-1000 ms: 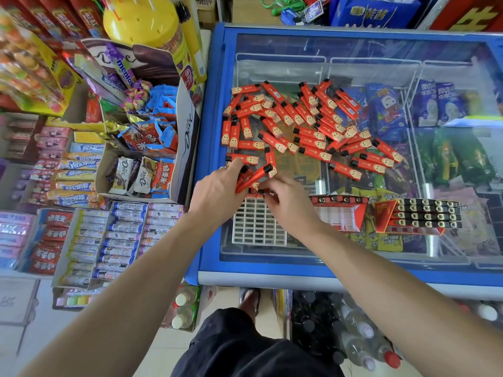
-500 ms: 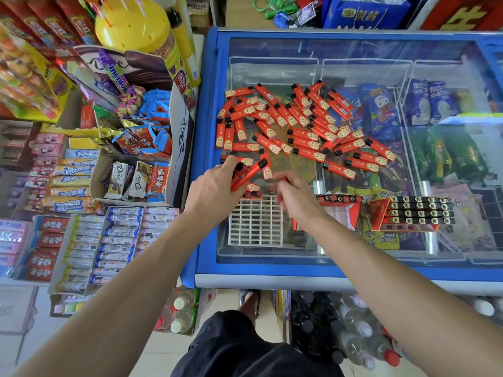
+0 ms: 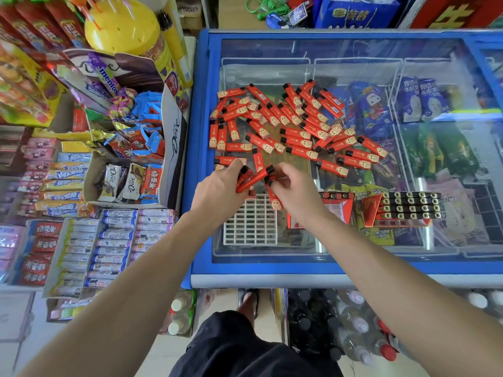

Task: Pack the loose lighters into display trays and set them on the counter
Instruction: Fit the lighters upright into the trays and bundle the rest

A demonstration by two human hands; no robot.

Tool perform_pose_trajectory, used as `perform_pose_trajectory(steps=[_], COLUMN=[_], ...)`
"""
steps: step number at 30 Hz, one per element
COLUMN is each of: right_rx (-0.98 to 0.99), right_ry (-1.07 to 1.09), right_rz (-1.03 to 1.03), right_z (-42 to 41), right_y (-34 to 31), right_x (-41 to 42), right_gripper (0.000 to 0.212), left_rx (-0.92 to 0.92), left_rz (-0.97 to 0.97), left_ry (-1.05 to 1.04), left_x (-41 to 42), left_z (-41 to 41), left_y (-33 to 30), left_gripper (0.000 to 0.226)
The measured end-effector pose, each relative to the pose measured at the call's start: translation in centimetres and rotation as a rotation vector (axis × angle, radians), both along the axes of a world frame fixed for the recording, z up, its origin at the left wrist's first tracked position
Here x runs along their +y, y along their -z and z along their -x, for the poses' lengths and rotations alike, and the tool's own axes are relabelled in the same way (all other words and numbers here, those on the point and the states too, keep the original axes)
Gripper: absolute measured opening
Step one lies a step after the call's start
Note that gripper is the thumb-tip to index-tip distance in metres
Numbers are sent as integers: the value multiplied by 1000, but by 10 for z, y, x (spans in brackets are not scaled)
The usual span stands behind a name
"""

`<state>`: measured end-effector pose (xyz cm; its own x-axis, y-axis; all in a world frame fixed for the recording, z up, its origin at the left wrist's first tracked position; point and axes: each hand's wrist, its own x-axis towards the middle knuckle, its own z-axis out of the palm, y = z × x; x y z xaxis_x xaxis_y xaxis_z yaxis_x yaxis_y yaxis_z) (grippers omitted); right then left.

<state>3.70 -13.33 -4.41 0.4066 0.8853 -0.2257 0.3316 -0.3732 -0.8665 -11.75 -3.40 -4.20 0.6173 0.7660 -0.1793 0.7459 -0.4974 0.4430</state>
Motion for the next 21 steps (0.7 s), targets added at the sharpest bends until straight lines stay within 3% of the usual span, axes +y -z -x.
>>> perform_pose_trajectory(steps=[7, 12, 21], right_rx=[-393, -511, -616], right_ry=[-135, -267, -297], right_rz=[-9, 15, -29], right_z=[3, 5, 5], right_y=[6, 9, 14], right_x=[5, 7, 7], right_gripper=[2, 9, 14], left_rx=[-4, -24, -42], left_rz=[6, 15, 22], left_ry=[-13, -21, -25], left_x=[1, 2, 3], left_z=[1, 0, 2], left_y=[4, 4, 4], left_gripper=[19, 19, 18])
